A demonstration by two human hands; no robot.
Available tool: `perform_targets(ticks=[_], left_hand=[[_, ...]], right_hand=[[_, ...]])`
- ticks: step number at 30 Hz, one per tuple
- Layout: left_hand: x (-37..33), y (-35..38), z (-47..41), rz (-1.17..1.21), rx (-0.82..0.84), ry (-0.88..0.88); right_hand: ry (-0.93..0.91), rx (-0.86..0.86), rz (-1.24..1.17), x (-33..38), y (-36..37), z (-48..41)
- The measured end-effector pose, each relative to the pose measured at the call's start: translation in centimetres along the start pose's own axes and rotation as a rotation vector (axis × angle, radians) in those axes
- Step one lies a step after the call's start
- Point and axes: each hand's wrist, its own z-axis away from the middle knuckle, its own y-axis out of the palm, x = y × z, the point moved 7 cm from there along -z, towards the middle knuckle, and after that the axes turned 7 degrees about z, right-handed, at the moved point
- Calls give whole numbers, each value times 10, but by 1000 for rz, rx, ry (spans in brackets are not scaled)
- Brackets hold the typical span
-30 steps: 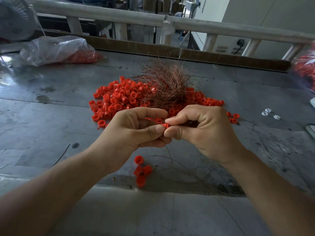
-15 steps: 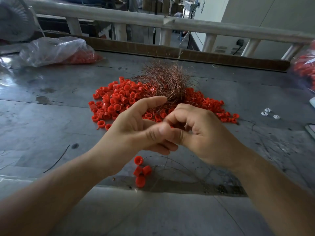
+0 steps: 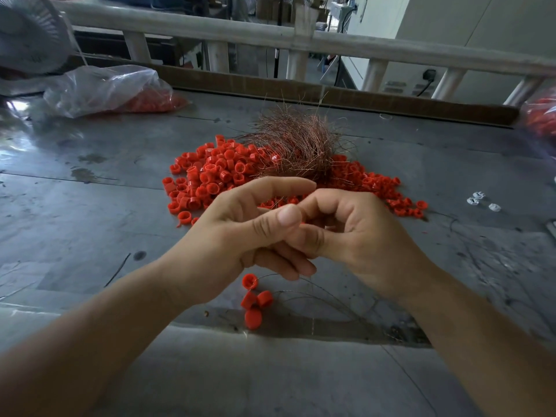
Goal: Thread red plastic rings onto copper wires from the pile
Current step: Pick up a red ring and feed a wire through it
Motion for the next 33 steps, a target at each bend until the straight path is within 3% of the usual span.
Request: perform_targets(ticks=[5, 8, 12, 20, 28, 33], left_hand=[[-7, -8, -2, 85, -105, 72], [-11, -16, -3, 146, -174, 120], [-14, -19, -2, 162, -165, 137], [-14, -35, 0, -42, -367, 72], [-25, -83, 6, -327, -733, 124], [-28, -98, 5, -579, -800, 97]], right_hand=[[117, -25, -127, -8, -7, -2], [147, 16, -63, -9, -6, -2], [119, -58, 24, -9, -14, -2], [90, -61, 318, -7, -30, -1], [176, 149, 653, -35, 2, -2], [217, 240, 760, -44, 9, -1]])
